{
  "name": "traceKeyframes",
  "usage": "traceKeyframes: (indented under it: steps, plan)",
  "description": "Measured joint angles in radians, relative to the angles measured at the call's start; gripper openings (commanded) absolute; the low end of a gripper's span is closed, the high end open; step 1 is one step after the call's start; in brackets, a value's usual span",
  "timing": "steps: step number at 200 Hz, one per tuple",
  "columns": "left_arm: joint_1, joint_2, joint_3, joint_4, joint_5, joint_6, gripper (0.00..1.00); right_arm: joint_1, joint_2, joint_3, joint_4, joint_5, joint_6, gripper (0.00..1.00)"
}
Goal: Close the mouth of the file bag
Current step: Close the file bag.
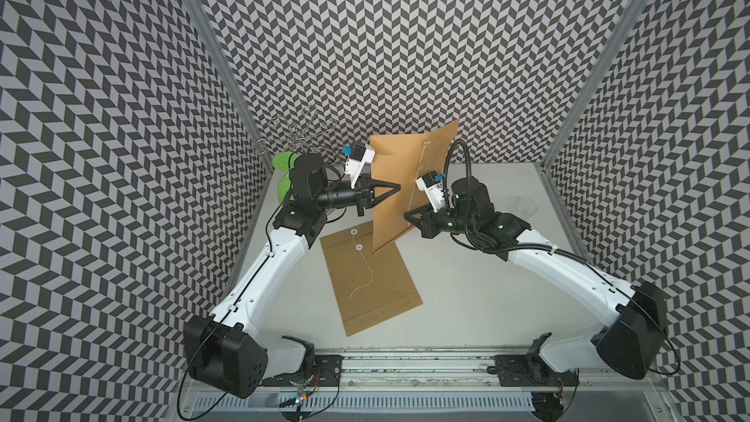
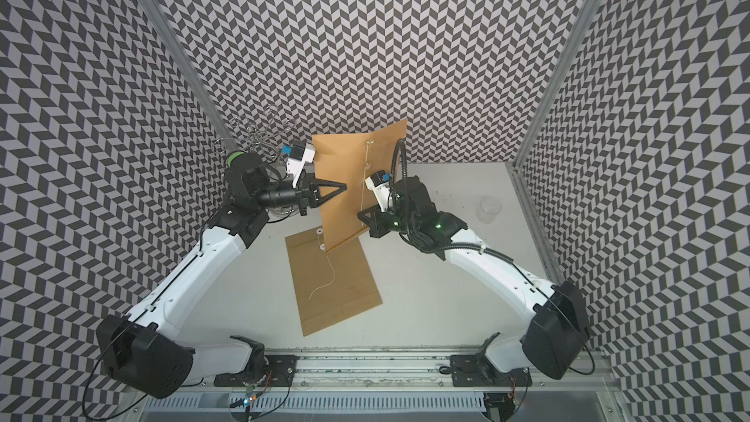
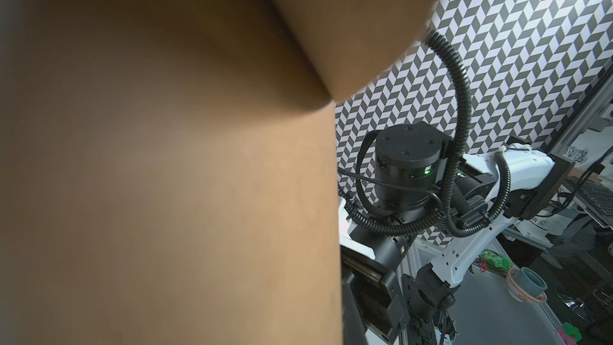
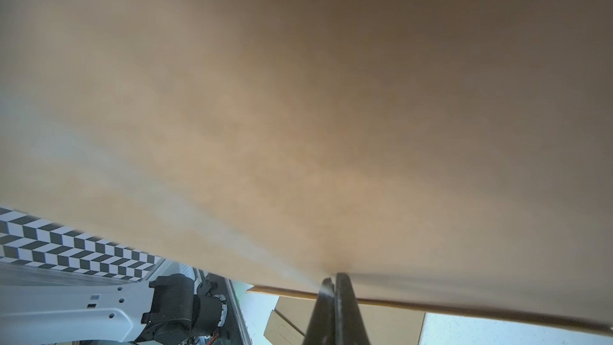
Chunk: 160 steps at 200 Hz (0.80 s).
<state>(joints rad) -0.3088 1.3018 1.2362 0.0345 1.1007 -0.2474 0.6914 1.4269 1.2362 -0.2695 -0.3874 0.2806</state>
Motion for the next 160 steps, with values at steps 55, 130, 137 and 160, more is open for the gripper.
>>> traceKeyframes:
  steps: [55,130,137,160]
  plan:
    - [0.0,0.0,0.0,-0.008,-0.031,0.012,0.0,-0.054,-0.023,0.0,-0.04,0.006,-0.011,0.0]
    - [0.011,0.0,0.0,-0.01,-0.058,0.003,0.0,-0.111,-0.075,0.0,-0.061,0.054,-0.028,0.0]
    - [0.011,0.0,0.0,-0.013,-0.06,0.004,0.0,-0.12,-0.076,0.002,-0.066,0.058,-0.029,0.0]
    - [0.011,0.0,0.002,-0.029,-0.071,0.012,0.0,-0.16,-0.076,0.017,-0.087,0.077,-0.03,0.0]
